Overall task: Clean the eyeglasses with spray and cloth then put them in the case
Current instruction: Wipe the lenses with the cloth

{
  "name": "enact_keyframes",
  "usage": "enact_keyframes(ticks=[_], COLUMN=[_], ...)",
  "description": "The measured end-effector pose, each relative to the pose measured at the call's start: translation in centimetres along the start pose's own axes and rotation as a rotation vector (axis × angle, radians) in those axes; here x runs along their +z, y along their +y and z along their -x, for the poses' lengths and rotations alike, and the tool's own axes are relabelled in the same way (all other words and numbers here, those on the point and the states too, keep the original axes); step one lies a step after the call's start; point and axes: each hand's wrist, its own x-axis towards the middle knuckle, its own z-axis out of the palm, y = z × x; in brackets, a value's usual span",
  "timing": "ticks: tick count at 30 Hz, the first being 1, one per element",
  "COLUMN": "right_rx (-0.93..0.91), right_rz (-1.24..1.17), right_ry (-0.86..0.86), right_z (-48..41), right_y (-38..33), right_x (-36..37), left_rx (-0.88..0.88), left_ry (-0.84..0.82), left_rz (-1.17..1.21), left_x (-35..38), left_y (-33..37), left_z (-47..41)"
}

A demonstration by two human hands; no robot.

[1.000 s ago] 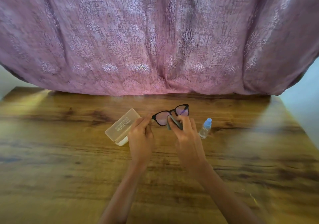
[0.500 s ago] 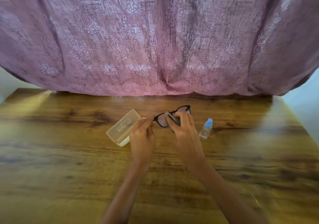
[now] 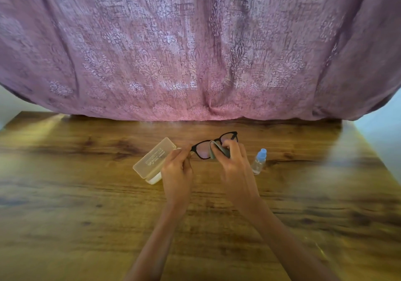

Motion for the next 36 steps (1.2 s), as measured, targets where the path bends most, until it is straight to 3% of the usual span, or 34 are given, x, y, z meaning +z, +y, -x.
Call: enact_keyframes(ticks=[6, 11, 14, 20, 24, 29, 33, 36], right_rx=[-0.057, -0.055, -0.057, 0.416, 0.856, 0.921, 1.006, 1.014], right_rz=[-0.034, -0.149, -0.091, -0.334, -0.855, -1.124, -1.213, -1.256], right_ry=[0.063, -0.025, 0.071, 0.182, 0.023, -0.133, -0.116, -0.118], right_z=[1.3, 1.6, 1.3, -0.5, -1.2, -1.1, -1.6, -1.7], right_y=[-0.3, -1.4, -0.2, 3.0, 3.7, 4.5, 5.1, 5.2], right_x=[0.2, 0.5, 0.4, -0.9, -1.2, -1.2, -1.1, -1.2], left_rx=[0.018, 0.023, 0.005, -0.075, -0.067, -0.044, 0.000, -0.033], left_ry=[-0.003, 0.008, 0.025, 0.021, 0.020, -0.065, -0.241, -0.284], left_rz=[-0.009, -0.026, -0.032, 0.004, 0.032, 0.022, 0.091, 0.127], left_x=[0.1, 0.1, 0.0, -0.6, -0.9, -1.5, -2.5, -3.1], left_y=[0.2, 0.0, -0.3, -0.8, -0.9, -1.7, -2.1, -1.2], left_z=[-0.1, 0.0, 0.1, 0.1, 0.2, 0.5, 0.3, -0.5])
